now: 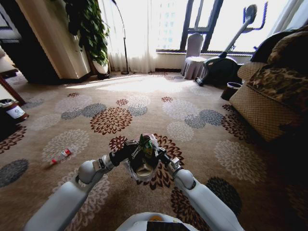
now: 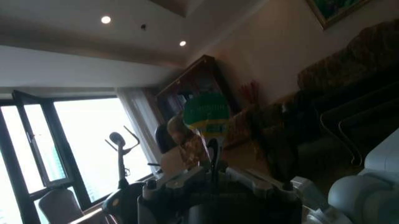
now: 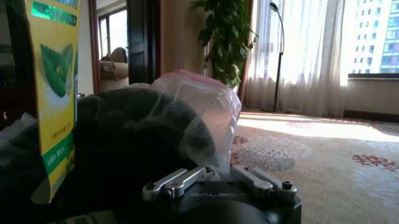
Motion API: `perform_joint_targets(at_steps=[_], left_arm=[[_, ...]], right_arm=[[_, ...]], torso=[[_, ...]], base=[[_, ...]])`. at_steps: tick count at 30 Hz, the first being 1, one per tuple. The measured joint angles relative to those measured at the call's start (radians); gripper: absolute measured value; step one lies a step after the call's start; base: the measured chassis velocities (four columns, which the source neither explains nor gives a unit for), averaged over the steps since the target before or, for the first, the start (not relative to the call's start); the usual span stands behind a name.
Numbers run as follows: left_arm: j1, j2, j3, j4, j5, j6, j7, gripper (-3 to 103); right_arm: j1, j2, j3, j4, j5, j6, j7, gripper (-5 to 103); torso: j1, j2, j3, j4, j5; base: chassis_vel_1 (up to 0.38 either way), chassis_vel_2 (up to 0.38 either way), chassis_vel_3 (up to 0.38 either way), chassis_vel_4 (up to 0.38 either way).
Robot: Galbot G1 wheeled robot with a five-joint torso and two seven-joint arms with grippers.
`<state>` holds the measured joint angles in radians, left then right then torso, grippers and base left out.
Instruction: Pick up the trash from the ground and place it into the trash bin.
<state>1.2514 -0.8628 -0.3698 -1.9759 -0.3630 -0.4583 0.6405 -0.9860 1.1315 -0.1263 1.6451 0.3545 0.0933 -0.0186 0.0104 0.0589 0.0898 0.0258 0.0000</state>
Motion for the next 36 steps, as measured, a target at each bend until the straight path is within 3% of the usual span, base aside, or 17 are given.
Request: perform_joint_targets(at_steps=[1, 3, 9, 15, 16, 18, 23, 24, 26, 27, 28, 30, 31, 32, 33, 35, 36], left_arm=[[-0.003, -0.002, -0.001, 0.013, 0.023, -0.004, 0.002, -3], [-0.016, -0.009, -0.001, 0.046, 0.074, -0.019, -0.005, 7], [-0.03, -0.024, 0.01, 0.085, 0.121, -0.04, -0.026, 24], [-0.018, -0.036, 0.015, 0.105, 0.117, -0.064, -0.004, 51], [-0.018, -0.036, 0.015, 0.105, 0.117, -0.064, -0.004, 51], [-0.006, -0.039, 0.016, 0.105, 0.095, -0.066, -0.001, 61], [0.009, -0.042, 0.007, 0.081, 0.055, -0.054, -0.005, 72], [0.014, -0.044, -0.002, 0.075, 0.036, -0.051, -0.008, 83], [0.019, -0.046, -0.006, 0.071, 0.019, -0.049, -0.019, 88], [0.028, -0.056, -0.01, 0.056, -0.014, -0.038, -0.086, 93], [0.028, -0.056, -0.01, 0.056, -0.014, -0.038, -0.086, 93], [0.036, -0.078, -0.013, 0.033, -0.059, -0.019, -0.195, 97], [0.036, -0.109, -0.022, 0.009, -0.113, 0.023, -0.328, 99], [0.03, -0.125, -0.029, 0.0, -0.137, 0.051, -0.406, 100], [0.03, -0.125, -0.029, 0.0, -0.137, 0.051, -0.406, 100], [-0.001, -0.158, -0.051, 0.005, -0.178, 0.14, -0.583, 100], [-0.001, -0.158, -0.051, 0.005, -0.178, 0.14, -0.583, 100]], right_arm=[[0.0, -0.003, 0.003, 0.001, 0.005, 0.0, 0.0, 0], [0.0, -0.006, 0.006, 0.004, 0.014, 0.0, 0.001, 0], [-0.001, -0.009, 0.012, 0.008, 0.024, -0.001, 0.0, 0], [-0.008, -0.018, 0.021, 0.013, 0.027, -0.001, 0.0, 0], [-0.008, -0.018, 0.021, 0.013, 0.027, -0.001, 0.0, 0], [-0.01, -0.018, 0.024, 0.014, 0.027, -0.001, 0.0, 0], [-0.014, -0.02, 0.034, 0.014, 0.031, -0.001, 0.0, 0], [-0.016, -0.023, 0.037, 0.014, 0.042, -0.001, 0.001, 0], [-0.017, -0.024, 0.039, 0.016, 0.049, -0.002, 0.0, 0], [-0.022, -0.024, 0.048, 0.022, 0.055, -0.015, 0.0, 0], [-0.022, -0.024, 0.048, 0.022, 0.055, -0.015, 0.0, 0], [-0.027, -0.026, 0.061, 0.026, 0.061, -0.03, 0.0, 0], [-0.037, -0.032, 0.074, 0.025, 0.066, -0.029, 0.0, 0], [-0.042, -0.037, 0.082, 0.024, 0.068, -0.026, 0.0, 0], [-0.042, -0.037, 0.082, 0.024, 0.068, -0.026, 0.0, 0], [-0.052, -0.053, 0.103, 0.024, 0.076, -0.01, 0.0, 0], [-0.052, -0.053, 0.103, 0.024, 0.076, -0.01, 0.0, 0]], torso=[[0.0, 0.0, 0.0, 0.0, 0.0], [0.0, 0.0, 0.0, -0.0001, -0.0003], [0.0, 0.0, 0.0, 0.0, 0.0], [0.0, 0.0, 0.0, 0.0, 0.0], [0.0, 0.0, 0.0, 0.0, 0.0], [0.0, 0.0, 0.0, 0.0, 0.0], [0.0, 0.0, 0.0, 0.0001, 0.0001], [0.0, 0.0, 0.0, -0.0002, 0.0], [0.0, 0.0, 0.0, -0.0002, 0.0], [0.0, 0.0, 0.0, 0.0, 0.0003], [0.0, 0.0, 0.0, 0.0, 0.0003], [0.0, 0.0, 0.0, 0.0003, 0.0], [0.0, 0.0, 0.0, 0.0002, 0.0001], [0.0, 0.0, 0.0, 0.0003, 0.0003], [0.0, 0.0, 0.0, 0.0003, 0.0003], [0.0, 0.0, 0.0, -0.0001, 0.0003], [0.0, 0.0, 0.0, -0.0001, 0.0003]], base=[[0.0, 0.0, 0.0, 0.0], [0.0, 0.0, 0.0, 0.0], [0.0, 0.0, 0.0, 0.0], [0.0, 0.0, 0.0, 0.0], [0.0, 0.0, 0.0, 0.0], [0.0, 0.0, 0.0, 0.0], [0.0, 0.0, 0.0, 0.0], [0.0, 0.0, 0.0, 0.0], [0.0, 0.0, 0.0, 0.0], [0.0, 0.0, 0.0, 0.0], [0.0, 0.0, 0.0, 0.0], [0.0, 0.0, 0.0, 0.0], [0.0, 0.0, 0.0, 0.0], [0.0, 0.0, 0.0, 0.0], [0.0, 0.0, 0.0, 0.0], [0.0, 0.0, 0.0, 0.0], [0.0, 0.0, 0.0, 0.0]])
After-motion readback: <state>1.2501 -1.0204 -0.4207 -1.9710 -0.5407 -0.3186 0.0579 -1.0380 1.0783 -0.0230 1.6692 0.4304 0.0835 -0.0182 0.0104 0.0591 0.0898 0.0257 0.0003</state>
